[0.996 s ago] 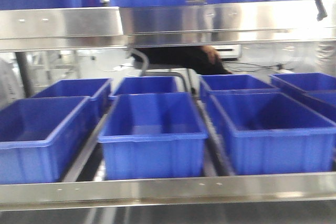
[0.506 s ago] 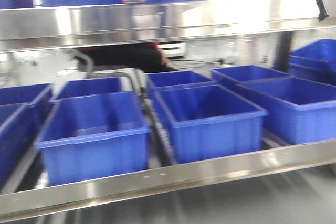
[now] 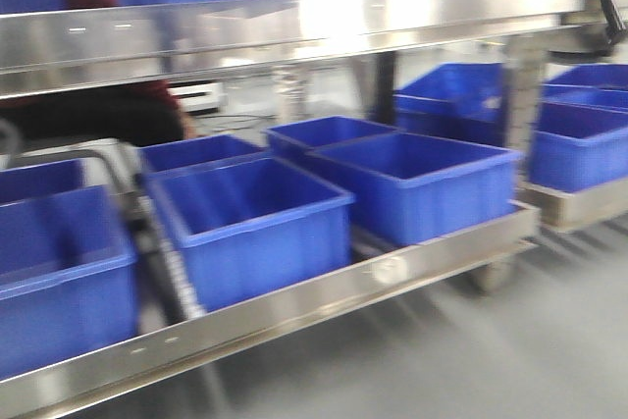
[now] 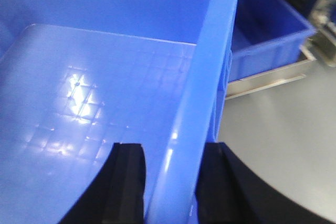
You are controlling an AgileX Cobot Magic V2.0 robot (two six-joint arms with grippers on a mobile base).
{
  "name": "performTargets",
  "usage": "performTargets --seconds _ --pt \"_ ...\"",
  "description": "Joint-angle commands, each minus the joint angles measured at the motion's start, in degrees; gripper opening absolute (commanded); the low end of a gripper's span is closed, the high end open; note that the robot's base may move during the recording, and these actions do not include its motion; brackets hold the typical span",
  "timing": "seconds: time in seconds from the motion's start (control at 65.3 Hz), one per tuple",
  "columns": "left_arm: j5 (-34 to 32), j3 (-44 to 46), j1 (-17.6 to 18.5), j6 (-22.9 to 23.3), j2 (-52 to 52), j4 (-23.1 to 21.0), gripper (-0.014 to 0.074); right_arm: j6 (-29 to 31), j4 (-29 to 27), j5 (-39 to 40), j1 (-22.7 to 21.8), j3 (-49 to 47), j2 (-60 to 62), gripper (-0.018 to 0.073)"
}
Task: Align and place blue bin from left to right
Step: 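Hold the bin with both grippers while the base turns away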
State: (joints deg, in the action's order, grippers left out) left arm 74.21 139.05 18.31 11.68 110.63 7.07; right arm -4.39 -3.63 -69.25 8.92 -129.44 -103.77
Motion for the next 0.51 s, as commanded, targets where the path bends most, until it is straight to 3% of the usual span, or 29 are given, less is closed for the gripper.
performTargets --seconds 0.0,0.49 --pt "-4.2 1.0 0.7 -0.6 -1.6 -1.3 -0.0111 -0.7 0.5 5.5 -0.3 -1.1 1.0 -0.0068" --pt "-4.2 1.0 0.7 -0.6 -1.6 -1.3 -0.0111 -0.7 0.5 5.5 -0.3 -1.1 1.0 -0.0068"
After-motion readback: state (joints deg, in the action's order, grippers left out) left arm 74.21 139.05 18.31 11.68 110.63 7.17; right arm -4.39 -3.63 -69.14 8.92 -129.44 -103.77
